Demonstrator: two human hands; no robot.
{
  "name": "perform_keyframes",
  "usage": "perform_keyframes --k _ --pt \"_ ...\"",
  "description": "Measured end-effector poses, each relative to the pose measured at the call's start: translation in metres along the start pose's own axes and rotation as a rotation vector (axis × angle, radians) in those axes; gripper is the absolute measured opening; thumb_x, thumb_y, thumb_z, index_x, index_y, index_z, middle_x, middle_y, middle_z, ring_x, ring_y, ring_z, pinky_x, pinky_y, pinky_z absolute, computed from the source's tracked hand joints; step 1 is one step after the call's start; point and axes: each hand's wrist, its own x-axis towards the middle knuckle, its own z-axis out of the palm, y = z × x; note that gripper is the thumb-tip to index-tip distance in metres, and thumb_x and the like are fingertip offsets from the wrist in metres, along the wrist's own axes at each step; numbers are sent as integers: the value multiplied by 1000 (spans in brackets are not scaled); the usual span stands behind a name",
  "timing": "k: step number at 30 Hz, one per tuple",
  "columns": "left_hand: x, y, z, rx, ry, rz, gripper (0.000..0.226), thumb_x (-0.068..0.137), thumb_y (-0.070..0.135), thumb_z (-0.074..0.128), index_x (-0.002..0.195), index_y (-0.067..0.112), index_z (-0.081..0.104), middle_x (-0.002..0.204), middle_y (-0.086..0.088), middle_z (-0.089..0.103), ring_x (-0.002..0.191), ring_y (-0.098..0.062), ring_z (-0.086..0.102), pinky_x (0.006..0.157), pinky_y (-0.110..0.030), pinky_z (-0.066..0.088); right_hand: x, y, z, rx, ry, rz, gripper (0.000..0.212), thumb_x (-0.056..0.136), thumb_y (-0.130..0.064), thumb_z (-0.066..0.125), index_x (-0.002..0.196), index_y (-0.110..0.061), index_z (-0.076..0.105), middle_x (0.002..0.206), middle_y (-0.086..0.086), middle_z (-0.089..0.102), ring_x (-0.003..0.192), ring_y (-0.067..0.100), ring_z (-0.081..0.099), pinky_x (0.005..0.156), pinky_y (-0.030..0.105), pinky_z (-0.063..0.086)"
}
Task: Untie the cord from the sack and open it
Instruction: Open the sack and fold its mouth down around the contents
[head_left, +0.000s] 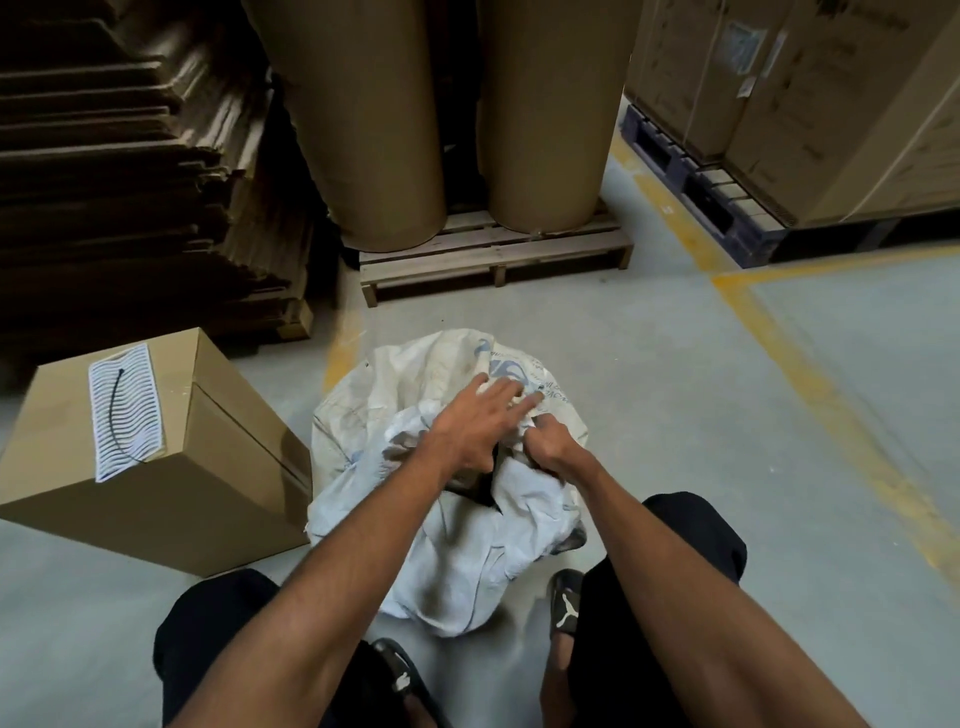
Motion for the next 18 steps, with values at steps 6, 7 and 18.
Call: perform_keyframes --k 6,7,18 --pt "27 23 -14 -44 72 -117 52 81 22 70 128 15 49 120 -4 64 113 -27 54 93 -39 36 -10 -25 -43 213 -168 227 21 46 -8 57 67 -9 54 66 11 48 48 19 37 48 24 27" --pt "31 20 -18 -54 26 -118 45 84 26 69 125 16 53 117 -4 66 113 -27 57 94 -40 36 -12 -24 -43 251 -186 221 20 49 -10 59 69 -10 55 66 10 48 47 18 37 48 25 27" --pt "43 15 -21 -96 -507 -146 36 93 32 59 125 16 60 124 -6 68 114 -26 64 91 -36 46 -64 -5 61 -377 323 214 104 78 -53 70 156 -16 11 142 15 43 121 38 53 98 52 47"
